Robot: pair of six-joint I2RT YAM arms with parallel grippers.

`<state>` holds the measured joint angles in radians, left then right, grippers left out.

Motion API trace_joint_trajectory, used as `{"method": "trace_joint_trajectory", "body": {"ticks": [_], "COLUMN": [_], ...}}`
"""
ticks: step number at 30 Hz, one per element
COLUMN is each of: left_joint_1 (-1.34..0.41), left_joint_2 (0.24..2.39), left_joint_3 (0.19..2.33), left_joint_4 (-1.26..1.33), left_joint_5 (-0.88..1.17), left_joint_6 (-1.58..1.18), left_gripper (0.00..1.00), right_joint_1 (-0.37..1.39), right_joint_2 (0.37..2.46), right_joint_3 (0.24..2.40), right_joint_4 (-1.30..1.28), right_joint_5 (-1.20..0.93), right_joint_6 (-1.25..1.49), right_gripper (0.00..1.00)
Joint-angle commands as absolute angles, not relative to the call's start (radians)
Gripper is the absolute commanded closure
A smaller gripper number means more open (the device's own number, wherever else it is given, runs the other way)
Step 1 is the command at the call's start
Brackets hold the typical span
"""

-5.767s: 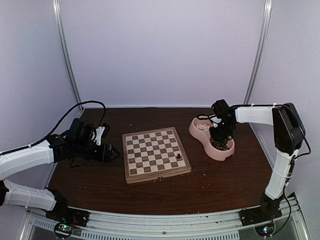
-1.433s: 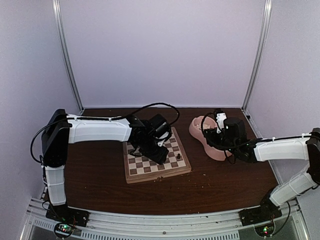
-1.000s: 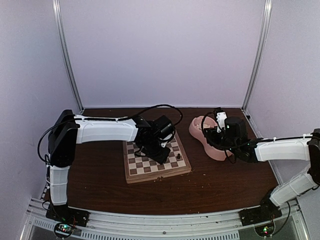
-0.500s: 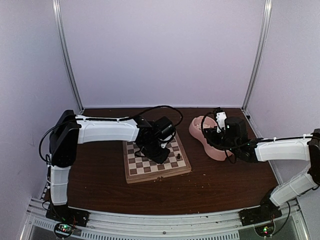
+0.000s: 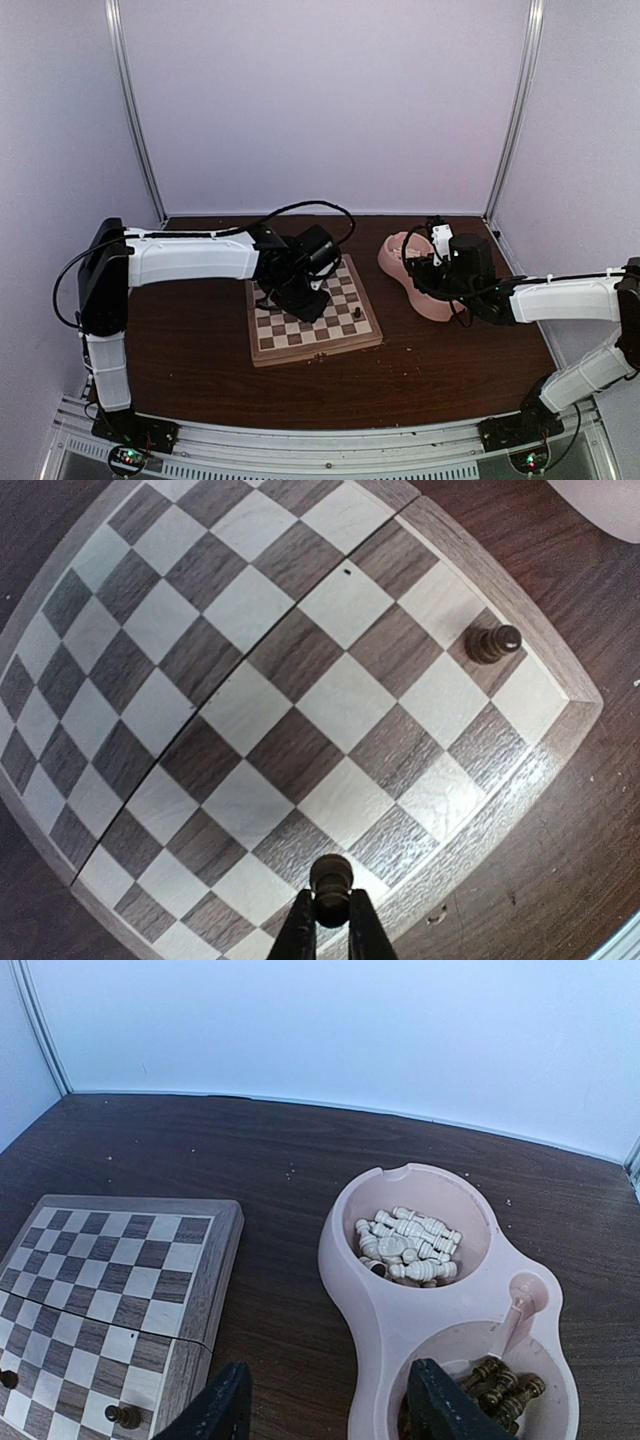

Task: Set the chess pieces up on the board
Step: Pick up the pawn from the chessboard, then place the pawn at h7.

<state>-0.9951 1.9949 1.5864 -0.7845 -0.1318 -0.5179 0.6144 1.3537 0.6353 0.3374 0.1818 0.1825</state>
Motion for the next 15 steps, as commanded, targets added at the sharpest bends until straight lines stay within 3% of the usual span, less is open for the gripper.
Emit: {"method": "trace_joint_trajectory", "body": {"ticks": [1,15], "left_joint_1": [-0.996,-0.962], "left_joint_2": [1.897,1.721], "left_joint_3": [1.533,1.284], "left_joint_4": [-0.802,-0.806], "left_joint_5": [-0.19,-0.219], "left_joint_6": [-0.517,-0.59], "left_gripper": [0.94,0.95], "right_joint_1": [0.609,0.609], "right_joint_2": [1.354,1.353], "right_joint_3": [0.661,0.66], "right_joint_4": [0.325,0.326], "right_joint_5": [0.17,0.156], "right_joint_6": [0.177,0.176], "right_gripper": [0.44,0.44]}}
